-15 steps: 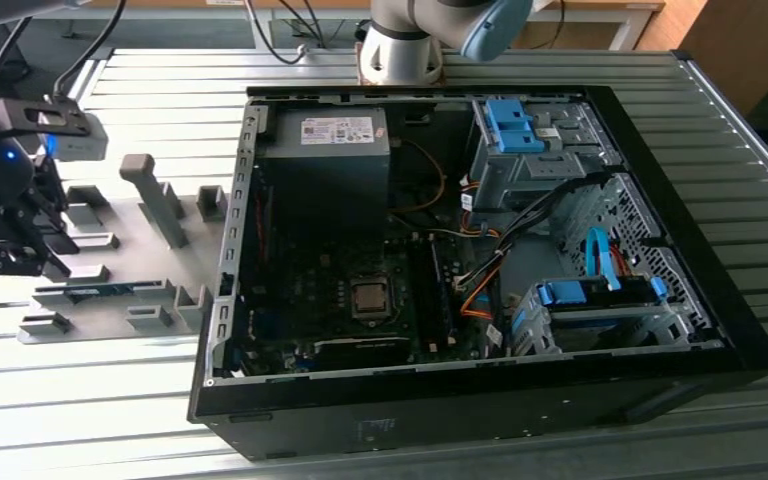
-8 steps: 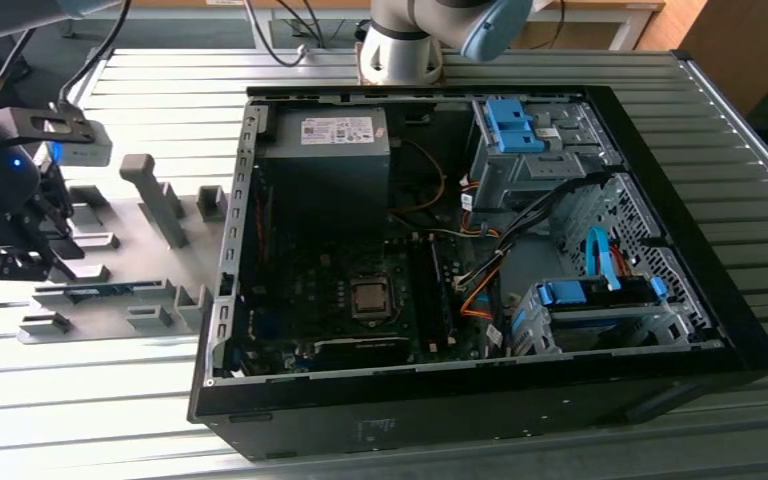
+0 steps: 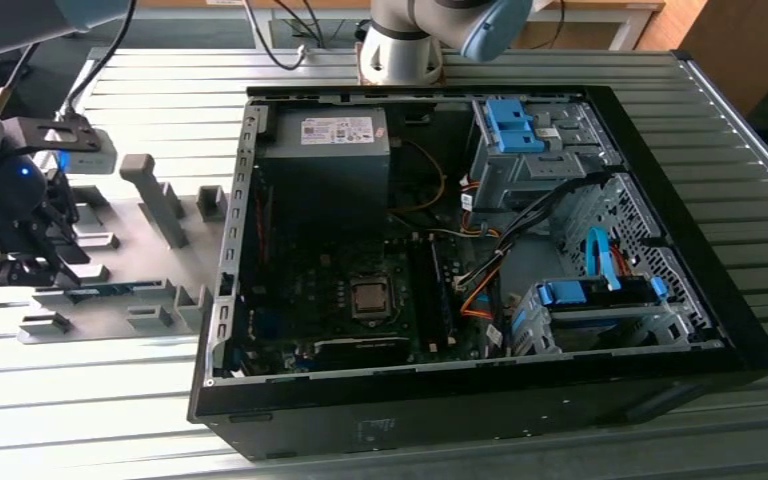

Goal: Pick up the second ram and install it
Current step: 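Pick up the second ram and move it above second insertion slot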

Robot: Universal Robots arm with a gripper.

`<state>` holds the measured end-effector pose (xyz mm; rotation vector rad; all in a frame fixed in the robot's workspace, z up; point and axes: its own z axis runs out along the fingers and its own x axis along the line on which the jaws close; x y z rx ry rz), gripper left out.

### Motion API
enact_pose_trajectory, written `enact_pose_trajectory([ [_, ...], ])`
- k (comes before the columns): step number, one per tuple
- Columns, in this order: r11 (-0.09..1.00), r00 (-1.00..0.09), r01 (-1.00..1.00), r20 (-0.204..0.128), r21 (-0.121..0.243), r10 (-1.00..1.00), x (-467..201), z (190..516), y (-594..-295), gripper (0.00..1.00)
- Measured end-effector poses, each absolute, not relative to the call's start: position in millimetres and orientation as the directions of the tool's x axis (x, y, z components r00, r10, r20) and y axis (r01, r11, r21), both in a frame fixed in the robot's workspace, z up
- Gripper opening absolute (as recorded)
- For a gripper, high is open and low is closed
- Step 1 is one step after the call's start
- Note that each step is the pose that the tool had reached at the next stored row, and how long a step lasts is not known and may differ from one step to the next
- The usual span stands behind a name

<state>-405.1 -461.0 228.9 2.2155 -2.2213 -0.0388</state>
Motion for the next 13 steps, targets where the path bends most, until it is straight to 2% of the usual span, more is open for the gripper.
enact_pose_trajectory([
  [13, 0.002, -0.003, -1.000, -0.014, 0.020, -1.000, -405.1, 220.0, -461.0, 0.36],
])
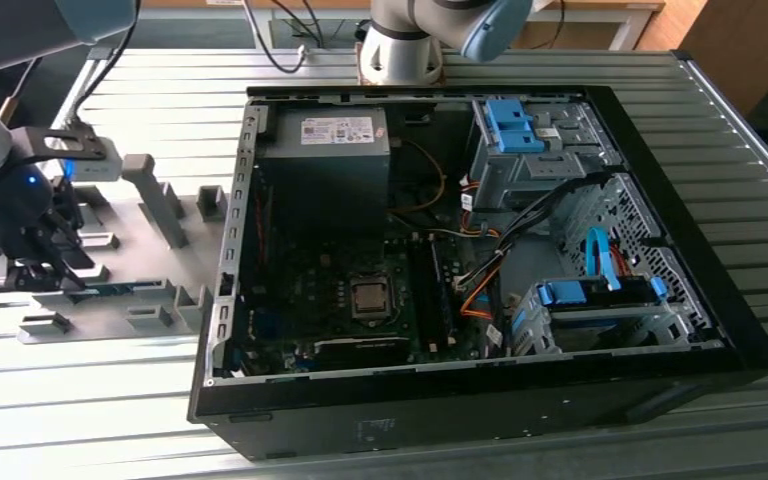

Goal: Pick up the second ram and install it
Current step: 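Pick up the second ram and move it above second insertion slot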

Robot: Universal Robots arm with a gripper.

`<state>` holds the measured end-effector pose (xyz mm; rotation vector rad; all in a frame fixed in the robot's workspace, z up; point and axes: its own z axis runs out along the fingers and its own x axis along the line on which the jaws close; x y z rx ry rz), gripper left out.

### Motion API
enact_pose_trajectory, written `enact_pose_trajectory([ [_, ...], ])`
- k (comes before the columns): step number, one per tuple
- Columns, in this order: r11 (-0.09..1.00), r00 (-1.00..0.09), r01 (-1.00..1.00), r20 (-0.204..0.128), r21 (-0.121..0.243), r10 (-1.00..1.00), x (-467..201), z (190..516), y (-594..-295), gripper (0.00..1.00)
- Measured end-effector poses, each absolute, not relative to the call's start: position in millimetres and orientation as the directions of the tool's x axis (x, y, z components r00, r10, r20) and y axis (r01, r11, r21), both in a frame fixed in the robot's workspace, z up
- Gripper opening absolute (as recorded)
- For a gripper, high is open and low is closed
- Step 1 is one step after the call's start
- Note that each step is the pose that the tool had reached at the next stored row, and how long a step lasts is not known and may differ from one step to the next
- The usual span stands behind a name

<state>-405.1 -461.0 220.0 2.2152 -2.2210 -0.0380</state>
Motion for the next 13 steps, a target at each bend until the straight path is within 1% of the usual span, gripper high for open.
enact_pose_trajectory([
  [13, 0.002, -0.003, -1.000, -0.014, 0.020, -1.000, -405, 201, -461, 0.36],
])
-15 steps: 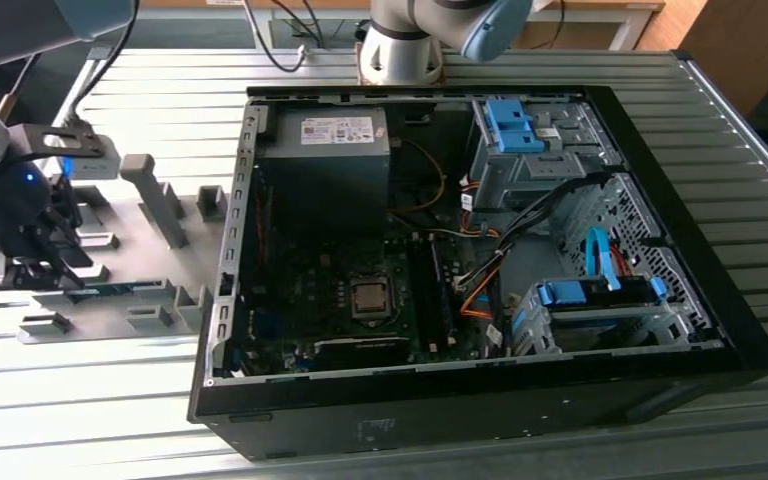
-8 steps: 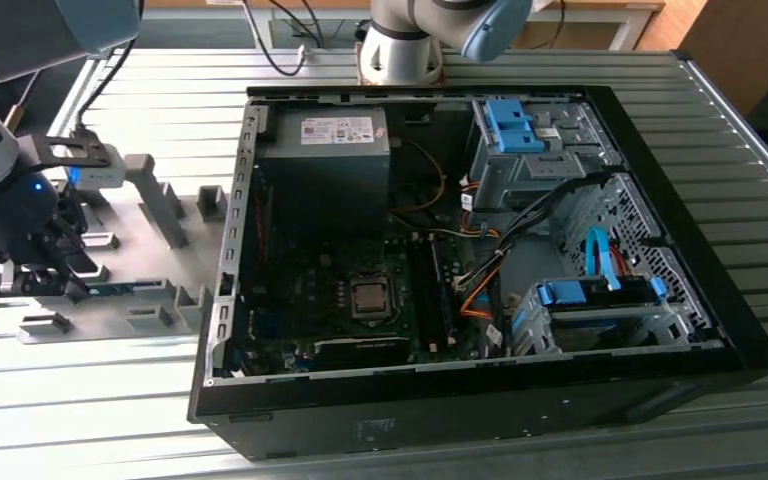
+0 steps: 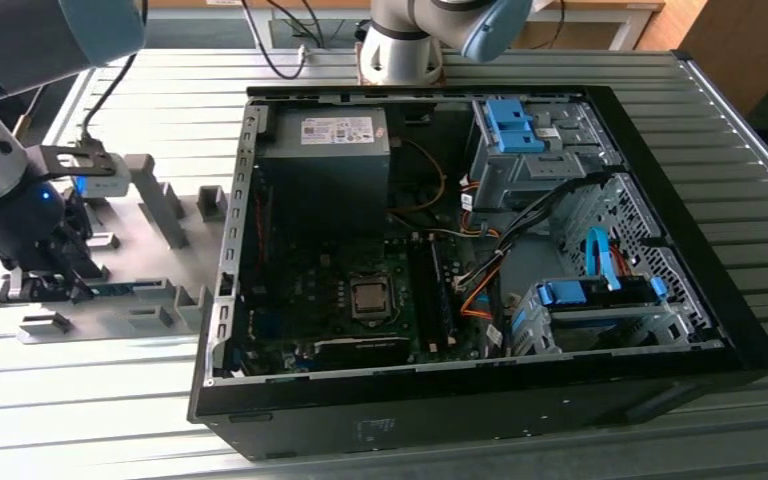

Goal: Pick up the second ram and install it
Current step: 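Pick up the second ram and move it above second insertion slot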

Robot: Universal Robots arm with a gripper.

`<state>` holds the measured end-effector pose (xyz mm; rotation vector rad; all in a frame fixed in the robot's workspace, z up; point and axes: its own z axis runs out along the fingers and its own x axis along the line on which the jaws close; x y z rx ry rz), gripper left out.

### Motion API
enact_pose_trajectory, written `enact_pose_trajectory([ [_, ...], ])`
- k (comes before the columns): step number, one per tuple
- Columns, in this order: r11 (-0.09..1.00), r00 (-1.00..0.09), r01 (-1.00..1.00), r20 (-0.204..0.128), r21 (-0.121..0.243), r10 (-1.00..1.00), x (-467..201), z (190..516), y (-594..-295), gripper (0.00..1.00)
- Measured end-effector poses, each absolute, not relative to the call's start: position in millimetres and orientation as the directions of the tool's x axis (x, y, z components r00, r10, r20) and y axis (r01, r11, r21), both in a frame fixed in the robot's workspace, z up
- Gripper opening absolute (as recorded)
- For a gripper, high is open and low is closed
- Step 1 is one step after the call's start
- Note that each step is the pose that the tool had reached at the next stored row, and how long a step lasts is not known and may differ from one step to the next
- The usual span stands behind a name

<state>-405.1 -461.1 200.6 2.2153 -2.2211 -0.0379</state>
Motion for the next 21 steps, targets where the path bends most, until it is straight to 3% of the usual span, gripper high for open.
enact_pose_trajectory([
  [7, 0.003, -0.003, -1.000, -0.014, 0.020, -1.000, -405.1, 198.5, -461.1, 0.35],
  [8, 0.002, -0.003, -1.000, -0.014, 0.020, -1.000, -405.1, 198.3, -461.1, 0.27],
  [21, 0.002, -0.003, -1.000, -0.014, 0.018, -1.000, -405.1, 190.7, -461.1, 0.27],
])
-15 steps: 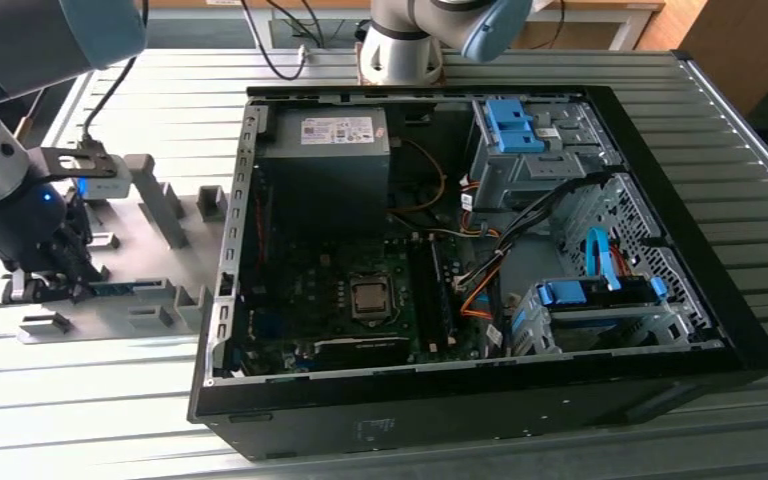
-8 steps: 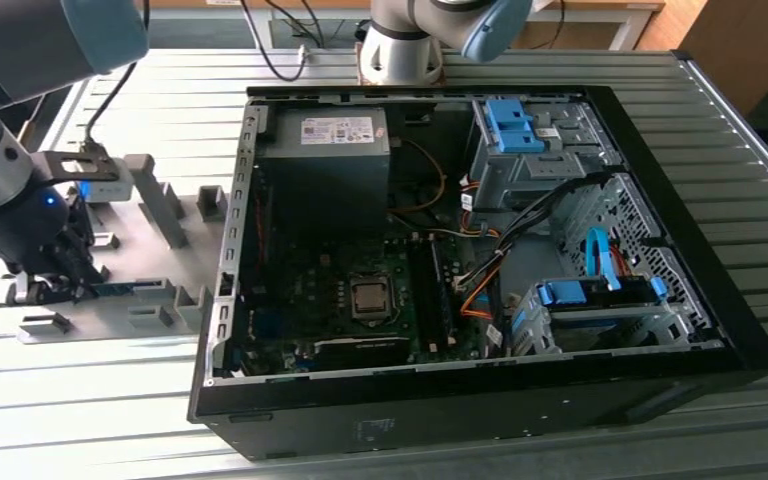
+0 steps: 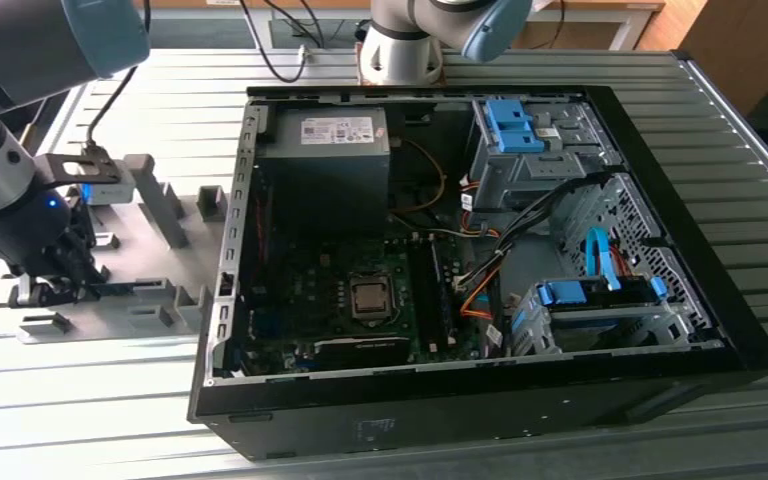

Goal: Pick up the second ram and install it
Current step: 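Pick up the second ram and move it above second insertion slot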

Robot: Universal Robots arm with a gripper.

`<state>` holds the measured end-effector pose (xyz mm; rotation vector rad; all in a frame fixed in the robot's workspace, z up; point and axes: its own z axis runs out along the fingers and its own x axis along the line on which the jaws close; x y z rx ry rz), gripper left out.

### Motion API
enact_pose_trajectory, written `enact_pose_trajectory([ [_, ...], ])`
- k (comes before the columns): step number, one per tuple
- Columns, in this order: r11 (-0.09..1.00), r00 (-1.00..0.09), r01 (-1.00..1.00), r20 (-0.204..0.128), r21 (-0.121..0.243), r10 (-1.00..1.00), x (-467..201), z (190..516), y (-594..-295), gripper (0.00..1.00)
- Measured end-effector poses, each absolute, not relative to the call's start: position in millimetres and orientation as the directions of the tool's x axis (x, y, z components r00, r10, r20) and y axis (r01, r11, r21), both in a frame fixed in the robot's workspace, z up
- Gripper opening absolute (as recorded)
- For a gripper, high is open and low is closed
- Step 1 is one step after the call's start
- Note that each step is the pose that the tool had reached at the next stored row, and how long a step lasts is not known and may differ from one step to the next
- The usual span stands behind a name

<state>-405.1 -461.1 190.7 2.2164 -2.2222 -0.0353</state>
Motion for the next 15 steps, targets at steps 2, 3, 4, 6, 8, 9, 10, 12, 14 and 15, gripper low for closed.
enact_pose_trajectory([
  [2, 0.002, -0.003, -1.000, -0.014, 0.018, -1.000, -405.1, 190.4, -461.1, 0.27],
  [3, 0.002, -0.003, -1.000, -0.014, 0.018, -1.000, -405.1, 190.3, -461.1, 0.27],
  [4, 0.002, -0.003, -1.000, -0.014, 0.018, -1.000, -405.1, 190.3, -461.1, 0.27],
  [6, 0.003, -0.003, -1.000, -0.014, 0.018, -1.000, -405.1, 190.1, -461.1, 0.27],
  [8, 0.002, -0.003, -1.000, -0.014, 0.018, -1.000, -405.1, 189.9, -461.1, 0.26],
  [9, 0.002, -0.003, -1.000, -0.014, 0.018, -1.000, -405.1, 189.9, -461.1, 0.19],
  [10, 0.002, -0.003, -1.000, -0.014, 0.018, -1.000, -405.1, 189.8, -461.1, 0.19],
  [12, 0.002, -0.003, -1.000, -0.014, 0.018, -1.000, -405.1, 189.7, -461.1, 0.19],
  [14, 0.002, -0.003, -1.000, -0.014, 0.018, -1.000, -405.1, 189.7, -461.1, 0.18],
  [15, 0.003, -0.003, -1.000, -0.014, 0.018, -1.000, -405.1, 189.6, -461.1, 0.14],
])
